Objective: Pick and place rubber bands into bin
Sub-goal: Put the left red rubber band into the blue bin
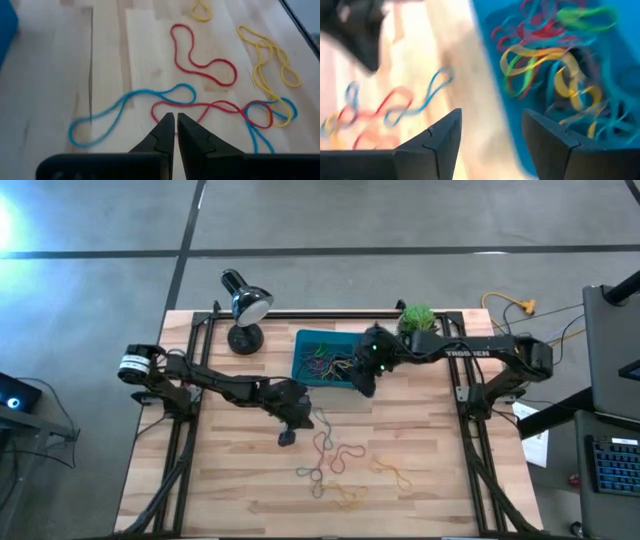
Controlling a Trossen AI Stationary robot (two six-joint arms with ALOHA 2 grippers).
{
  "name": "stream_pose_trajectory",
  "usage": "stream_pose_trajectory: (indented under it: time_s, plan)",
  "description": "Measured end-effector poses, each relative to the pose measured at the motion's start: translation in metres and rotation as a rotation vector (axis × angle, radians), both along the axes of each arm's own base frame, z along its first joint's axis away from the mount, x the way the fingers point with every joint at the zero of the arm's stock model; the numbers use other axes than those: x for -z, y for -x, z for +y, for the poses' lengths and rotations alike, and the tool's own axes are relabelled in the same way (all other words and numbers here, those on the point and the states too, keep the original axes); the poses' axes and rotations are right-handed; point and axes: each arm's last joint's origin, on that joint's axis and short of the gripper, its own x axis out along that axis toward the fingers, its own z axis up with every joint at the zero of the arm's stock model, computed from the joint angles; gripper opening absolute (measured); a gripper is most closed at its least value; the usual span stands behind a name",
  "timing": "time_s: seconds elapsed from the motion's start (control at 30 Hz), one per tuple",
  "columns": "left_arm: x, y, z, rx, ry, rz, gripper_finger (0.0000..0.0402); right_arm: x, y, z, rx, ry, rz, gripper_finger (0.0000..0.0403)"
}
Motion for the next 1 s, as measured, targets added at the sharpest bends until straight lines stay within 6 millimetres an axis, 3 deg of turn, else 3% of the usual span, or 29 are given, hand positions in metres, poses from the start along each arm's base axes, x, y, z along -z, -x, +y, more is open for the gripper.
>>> stream_pose_trajectory:
  time_s: [0.23, 0.53, 0.73, 1.0]
  plan:
    - [-0.004, -0.003, 0.0, 0.137, -0.165, -0.07, 0.0005, -0.021, 0.016, 0.057, -0.071, -0.034, 0.042, 0.0194]
    - [0.003, -0.022, -0.003, 0.239, -0.27, -0.088, 0.0005, -0.05, 0.047, 0.13, 0.059, -0.024, -0.031, 0.0194]
    - [-0.002, -0.043, -0.009, 0.332, -0.363, -0.141, 0.0005, -0.051, 0.068, 0.171, 0.162, -0.052, -0.046, 0.0194]
    - [0.004, -0.061, -0.01, 0.429, -0.422, -0.034, 0.0022, -0.049, 0.085, 0.208, 0.263, -0.1, -0.112, 0.0194]
